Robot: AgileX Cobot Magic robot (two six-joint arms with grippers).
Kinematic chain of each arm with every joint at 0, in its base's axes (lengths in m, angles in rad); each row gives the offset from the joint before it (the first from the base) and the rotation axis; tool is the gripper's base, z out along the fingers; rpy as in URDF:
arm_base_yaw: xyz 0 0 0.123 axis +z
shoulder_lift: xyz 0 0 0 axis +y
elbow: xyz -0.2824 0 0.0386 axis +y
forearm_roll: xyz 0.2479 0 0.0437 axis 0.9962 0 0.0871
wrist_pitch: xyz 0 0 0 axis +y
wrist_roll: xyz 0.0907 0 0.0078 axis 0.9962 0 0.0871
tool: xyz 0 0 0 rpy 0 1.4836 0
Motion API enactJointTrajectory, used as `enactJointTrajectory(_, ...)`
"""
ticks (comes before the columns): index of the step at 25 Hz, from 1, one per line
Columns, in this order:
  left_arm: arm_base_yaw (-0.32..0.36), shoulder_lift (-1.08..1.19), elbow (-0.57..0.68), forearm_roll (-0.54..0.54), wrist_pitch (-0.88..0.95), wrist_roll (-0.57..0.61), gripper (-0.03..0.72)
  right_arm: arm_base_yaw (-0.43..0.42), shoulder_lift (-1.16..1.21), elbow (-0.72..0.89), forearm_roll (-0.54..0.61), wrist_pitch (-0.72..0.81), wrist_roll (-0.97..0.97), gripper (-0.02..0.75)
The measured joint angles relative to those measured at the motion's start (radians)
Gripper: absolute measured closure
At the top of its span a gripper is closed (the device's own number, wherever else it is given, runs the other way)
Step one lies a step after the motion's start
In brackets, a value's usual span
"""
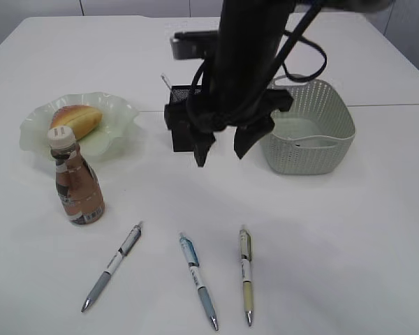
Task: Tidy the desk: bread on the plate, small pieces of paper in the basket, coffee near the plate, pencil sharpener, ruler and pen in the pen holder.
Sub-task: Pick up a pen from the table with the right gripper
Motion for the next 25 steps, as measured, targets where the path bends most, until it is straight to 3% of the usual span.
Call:
enactJointTrajectory(7, 0.000, 0.000, 0.000, 0.000, 0.000, 0.000, 0.256, 0.051, 0.000, 0.107, 0.003, -0.002, 0.025, 0.279)
enactJointTrajectory(15, 0.000, 0.000, 0.000, 0.000, -0.013, 0.000, 0.256, 0.051, 0.017, 0.158, -0.115, -0.003, 0.111, 0.280)
enactJointTrajectory(25, 0.000, 0.000, 0.000, 0.000, -0.026, 0.000, 0.256, 0.038, 0.133, 0.186, -0.082, -0.018, 0.169, 0.281)
